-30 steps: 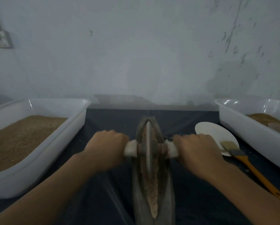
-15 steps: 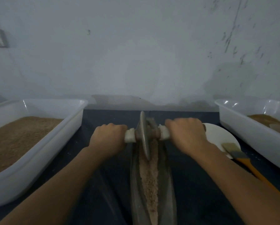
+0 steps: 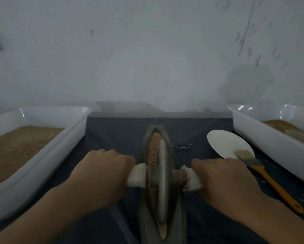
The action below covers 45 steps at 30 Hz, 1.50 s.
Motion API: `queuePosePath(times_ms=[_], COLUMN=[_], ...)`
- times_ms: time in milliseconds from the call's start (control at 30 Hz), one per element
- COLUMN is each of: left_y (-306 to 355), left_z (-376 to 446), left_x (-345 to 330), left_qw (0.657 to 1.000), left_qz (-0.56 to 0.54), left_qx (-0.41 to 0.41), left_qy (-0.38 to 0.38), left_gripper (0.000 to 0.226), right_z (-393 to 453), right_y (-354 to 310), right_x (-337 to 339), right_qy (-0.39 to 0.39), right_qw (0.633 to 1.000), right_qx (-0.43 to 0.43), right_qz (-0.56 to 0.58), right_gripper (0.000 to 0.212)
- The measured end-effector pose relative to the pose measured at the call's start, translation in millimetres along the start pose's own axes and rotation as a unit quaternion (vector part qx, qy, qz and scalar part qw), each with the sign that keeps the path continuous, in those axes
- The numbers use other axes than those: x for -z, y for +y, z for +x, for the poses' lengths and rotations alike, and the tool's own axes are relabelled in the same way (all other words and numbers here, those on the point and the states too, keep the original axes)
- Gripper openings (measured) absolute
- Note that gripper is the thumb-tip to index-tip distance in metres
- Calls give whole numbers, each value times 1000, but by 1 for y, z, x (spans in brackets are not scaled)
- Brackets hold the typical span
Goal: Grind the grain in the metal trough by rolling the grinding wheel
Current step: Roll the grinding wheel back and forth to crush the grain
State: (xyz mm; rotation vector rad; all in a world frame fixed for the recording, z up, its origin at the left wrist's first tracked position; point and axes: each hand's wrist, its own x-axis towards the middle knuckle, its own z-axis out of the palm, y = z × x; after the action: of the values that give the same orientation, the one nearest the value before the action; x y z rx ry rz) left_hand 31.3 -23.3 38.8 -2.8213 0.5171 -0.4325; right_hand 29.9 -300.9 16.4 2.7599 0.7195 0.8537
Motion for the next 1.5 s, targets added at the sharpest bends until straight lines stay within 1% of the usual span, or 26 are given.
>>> queuePosePath(times_ms=[100,200,300,400,467,567,633,700,733,800,867,967,1067,1133,1233,1367,1433,1500], left_y=[2,-3,-13,-17,-14,-6,-1,2,2,3,2,-2,-9,-15,-19,-10,-4,1], left_z=[14,43,73,90,86,59,30,2,-8,-18,-12,17,56,77,90,61,38,14], left_x=[-11,-32,-46,-51,-45,-30,-20,-10,-7,-5,-9,-27,-47,-54,-54,-40,-28,-14], left_qw=[998,994,992,991,992,996,999,999,999,999,998,996,993,991,992,996,998,999], left_qz=[27,24,-3,0,18,21,7,-21,-31,-33,-34,-39,-27,-31,-36,-35,-20,13], left_qx=[29,62,78,84,77,54,34,27,30,40,53,74,94,102,101,77,53,27], left_qy=[45,81,100,108,100,60,30,9,-3,-16,1,24,72,86,73,40,25,31], left_gripper=[33,32,30,26,25,23,26,31,34,35,31,24,22,21,17,18,23,30], right_z=[15,51,87,103,97,66,37,14,7,2,12,46,82,98,105,78,51,24], right_y=[3,11,25,30,27,17,7,0,-1,-3,-2,1,14,22,24,14,8,3], right_x=[-11,-34,-53,-59,-52,-32,-15,3,10,14,13,-2,-29,-40,-46,-27,-14,-3], right_qy=[6,-19,-36,-45,-64,-93,-67,0,15,4,-37,-70,-76,-71,-64,-71,-57,-14], right_qw=[1000,998,996,996,995,993,997,1000,1000,1000,999,995,994,994,994,996,997,999], right_qx=[-14,-41,-64,-62,-71,-68,-32,1,10,22,8,-14,-41,-51,-55,-29,-9,1], right_qz=[-23,-47,-47,-39,-26,7,0,4,13,7,-27,-69,-67,-65,-65,-53,-51,-31], right_gripper=[45,33,24,27,23,20,29,42,43,40,30,19,15,14,15,17,28,40])
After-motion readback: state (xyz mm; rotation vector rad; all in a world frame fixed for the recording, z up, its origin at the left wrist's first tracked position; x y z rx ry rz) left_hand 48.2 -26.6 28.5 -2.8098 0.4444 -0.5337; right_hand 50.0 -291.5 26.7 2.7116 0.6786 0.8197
